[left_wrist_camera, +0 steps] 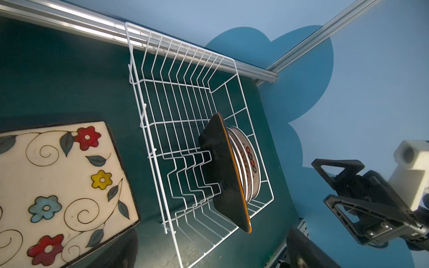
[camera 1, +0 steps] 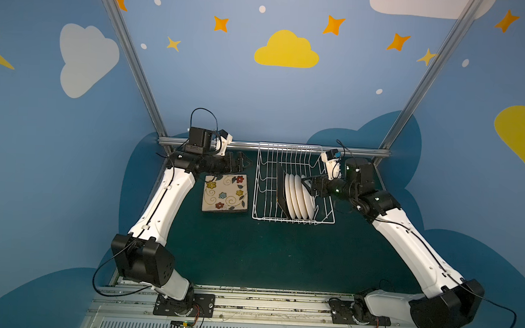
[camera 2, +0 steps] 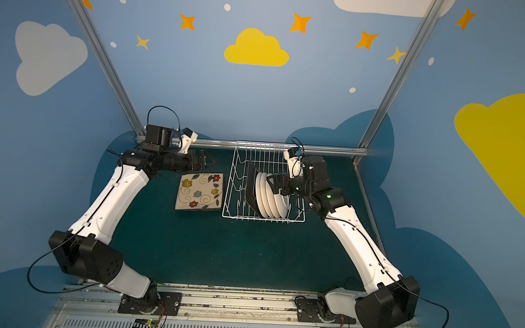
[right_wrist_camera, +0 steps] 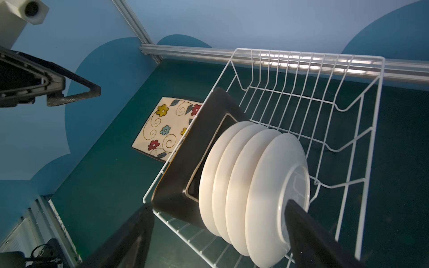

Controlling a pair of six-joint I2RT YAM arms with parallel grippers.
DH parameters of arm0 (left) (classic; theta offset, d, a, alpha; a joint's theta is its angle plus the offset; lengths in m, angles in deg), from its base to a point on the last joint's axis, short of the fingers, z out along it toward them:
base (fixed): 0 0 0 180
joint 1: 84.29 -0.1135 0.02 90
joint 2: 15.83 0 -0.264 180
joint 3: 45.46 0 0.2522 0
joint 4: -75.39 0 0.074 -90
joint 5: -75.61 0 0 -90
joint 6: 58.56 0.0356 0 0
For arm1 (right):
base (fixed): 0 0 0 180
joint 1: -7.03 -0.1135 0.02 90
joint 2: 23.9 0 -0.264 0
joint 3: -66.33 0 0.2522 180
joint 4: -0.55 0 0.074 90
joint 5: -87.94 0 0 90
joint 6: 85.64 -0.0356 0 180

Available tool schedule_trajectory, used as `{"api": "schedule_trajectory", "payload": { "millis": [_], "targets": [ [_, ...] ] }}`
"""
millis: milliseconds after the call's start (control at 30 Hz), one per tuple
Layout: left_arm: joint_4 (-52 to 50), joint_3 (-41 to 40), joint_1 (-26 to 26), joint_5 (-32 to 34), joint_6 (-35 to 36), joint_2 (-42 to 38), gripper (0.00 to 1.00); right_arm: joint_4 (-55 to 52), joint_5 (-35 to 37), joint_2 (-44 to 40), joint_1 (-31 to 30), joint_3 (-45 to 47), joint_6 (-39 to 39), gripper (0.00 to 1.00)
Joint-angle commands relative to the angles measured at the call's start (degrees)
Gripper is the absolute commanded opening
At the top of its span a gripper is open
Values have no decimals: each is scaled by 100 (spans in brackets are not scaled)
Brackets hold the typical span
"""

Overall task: Unload the plates from the dish rack
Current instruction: Pick up a plate from the dish rack.

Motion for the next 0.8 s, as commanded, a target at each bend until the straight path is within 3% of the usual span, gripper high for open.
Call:
{"api": "schedule_trajectory", "payload": {
  "millis": [0, 133, 367, 500, 767],
  "targets": [
    [11, 106, 253, 457, -241, 83, 98, 31, 656, -300, 66, 139, -288, 88],
    [-27, 147, 593, 695, -432, 232, 95, 469, 685, -582, 124, 525, -304, 88],
    [14, 402, 1108, 782, -677, 754, 89, 328, 544, -652, 198, 600, -260, 88],
    [-280, 902, 1387, 815, -556, 1238, 86, 356, 522, -668, 232, 654, -284, 88],
    [-610, 1569, 1755, 890, -717, 2008, 71, 314, 522, -642, 302, 637, -319, 88]
  ]
}}
